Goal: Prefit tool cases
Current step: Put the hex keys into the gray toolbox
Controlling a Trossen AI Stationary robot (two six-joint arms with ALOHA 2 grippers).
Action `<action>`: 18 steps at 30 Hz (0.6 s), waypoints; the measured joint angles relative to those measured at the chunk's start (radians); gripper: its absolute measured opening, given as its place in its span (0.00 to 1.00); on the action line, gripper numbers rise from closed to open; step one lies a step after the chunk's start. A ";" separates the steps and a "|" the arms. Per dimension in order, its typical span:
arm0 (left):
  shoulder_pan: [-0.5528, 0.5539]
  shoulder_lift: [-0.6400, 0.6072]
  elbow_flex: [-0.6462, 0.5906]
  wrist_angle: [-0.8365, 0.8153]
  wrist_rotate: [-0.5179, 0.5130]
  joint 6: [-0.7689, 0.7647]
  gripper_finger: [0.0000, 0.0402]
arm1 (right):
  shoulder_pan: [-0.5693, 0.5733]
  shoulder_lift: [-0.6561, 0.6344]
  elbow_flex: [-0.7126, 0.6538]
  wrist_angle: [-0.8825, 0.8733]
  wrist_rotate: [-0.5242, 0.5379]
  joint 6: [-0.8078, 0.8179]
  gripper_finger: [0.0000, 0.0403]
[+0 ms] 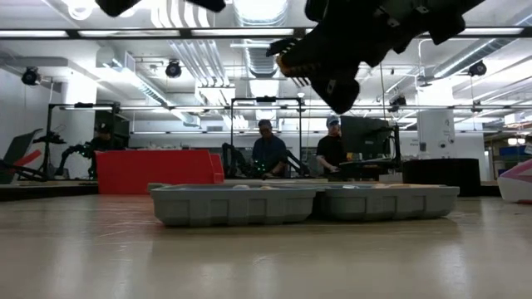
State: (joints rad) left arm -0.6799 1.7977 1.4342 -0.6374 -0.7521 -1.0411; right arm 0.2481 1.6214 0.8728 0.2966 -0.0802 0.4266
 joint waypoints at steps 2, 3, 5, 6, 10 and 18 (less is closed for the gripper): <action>-0.003 0.000 -0.013 0.000 0.000 -0.016 0.19 | -0.004 0.026 0.025 -0.004 -0.002 -0.006 0.03; -0.005 0.000 -0.019 0.001 0.000 -0.025 0.19 | -0.007 0.038 0.036 -0.008 -0.006 -0.010 0.03; -0.013 -0.001 -0.035 0.002 -0.001 -0.045 0.19 | -0.013 0.054 0.060 -0.007 -0.012 -0.018 0.03; -0.016 -0.001 -0.044 0.001 0.000 -0.058 0.19 | -0.018 0.061 0.068 -0.006 -0.021 -0.019 0.03; -0.034 -0.001 -0.080 0.000 0.000 -0.118 0.19 | -0.037 0.086 0.095 -0.010 -0.050 -0.018 0.03; -0.053 -0.015 -0.144 -0.001 -0.017 -0.227 0.19 | -0.055 0.116 0.128 -0.079 -0.069 0.017 0.03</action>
State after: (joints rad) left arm -0.7330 1.7825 1.2902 -0.6379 -0.7695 -1.2676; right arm 0.1928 1.7378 1.0008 0.2176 -0.1493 0.4438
